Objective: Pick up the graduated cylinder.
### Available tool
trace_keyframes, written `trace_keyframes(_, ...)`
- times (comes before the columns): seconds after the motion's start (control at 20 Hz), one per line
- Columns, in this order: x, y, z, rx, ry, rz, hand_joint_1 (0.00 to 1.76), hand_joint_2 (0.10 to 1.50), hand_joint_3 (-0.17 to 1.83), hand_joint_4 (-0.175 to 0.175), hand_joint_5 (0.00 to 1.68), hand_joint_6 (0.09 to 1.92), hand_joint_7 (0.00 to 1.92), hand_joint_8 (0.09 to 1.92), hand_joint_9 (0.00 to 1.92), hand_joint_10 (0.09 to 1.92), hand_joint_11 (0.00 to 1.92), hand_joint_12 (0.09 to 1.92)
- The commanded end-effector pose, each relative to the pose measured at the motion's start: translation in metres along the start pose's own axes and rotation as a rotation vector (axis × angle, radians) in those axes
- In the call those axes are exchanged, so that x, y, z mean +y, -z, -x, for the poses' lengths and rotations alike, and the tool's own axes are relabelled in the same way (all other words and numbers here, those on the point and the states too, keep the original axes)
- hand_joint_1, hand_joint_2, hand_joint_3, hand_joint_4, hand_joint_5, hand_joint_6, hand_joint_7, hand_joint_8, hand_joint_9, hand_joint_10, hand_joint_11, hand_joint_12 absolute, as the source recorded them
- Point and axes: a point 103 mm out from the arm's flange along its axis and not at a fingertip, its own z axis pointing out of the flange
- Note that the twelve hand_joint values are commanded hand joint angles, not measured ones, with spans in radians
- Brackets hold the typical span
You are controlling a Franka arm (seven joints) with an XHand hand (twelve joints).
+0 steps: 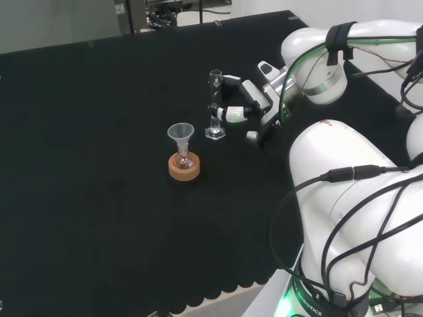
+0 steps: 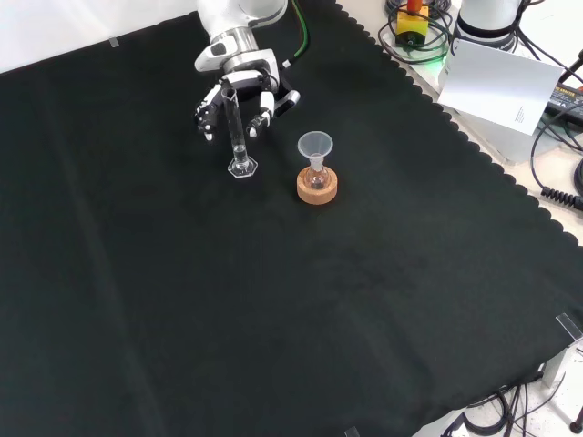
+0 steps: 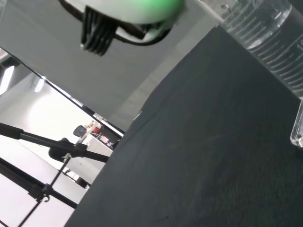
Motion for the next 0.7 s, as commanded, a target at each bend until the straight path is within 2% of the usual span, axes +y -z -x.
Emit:
trace_keyframes(0.05,-0.0012,-0.0088,0.0049,0.071,0.003,-0.006,1.09,0.61,0.62,-0.017,0.68,0.56,0.58,0.60,0.83,0.43,0.60,1.16)
trace_keyframes(0.25,0.0009,-0.0109,0.0047,0.098,0.010,-0.014,1.10,0.61,0.62,-0.022,0.67,0.58,0.57,0.61,0.86,0.42,0.65,1.13)
trace_keyframes(0.7,0.0006,-0.0126,0.0037,0.085,-0.003,-0.008,1.13,0.66,0.62,-0.036,0.66,0.63,0.62,0.64,0.99,0.36,0.84,1.03)
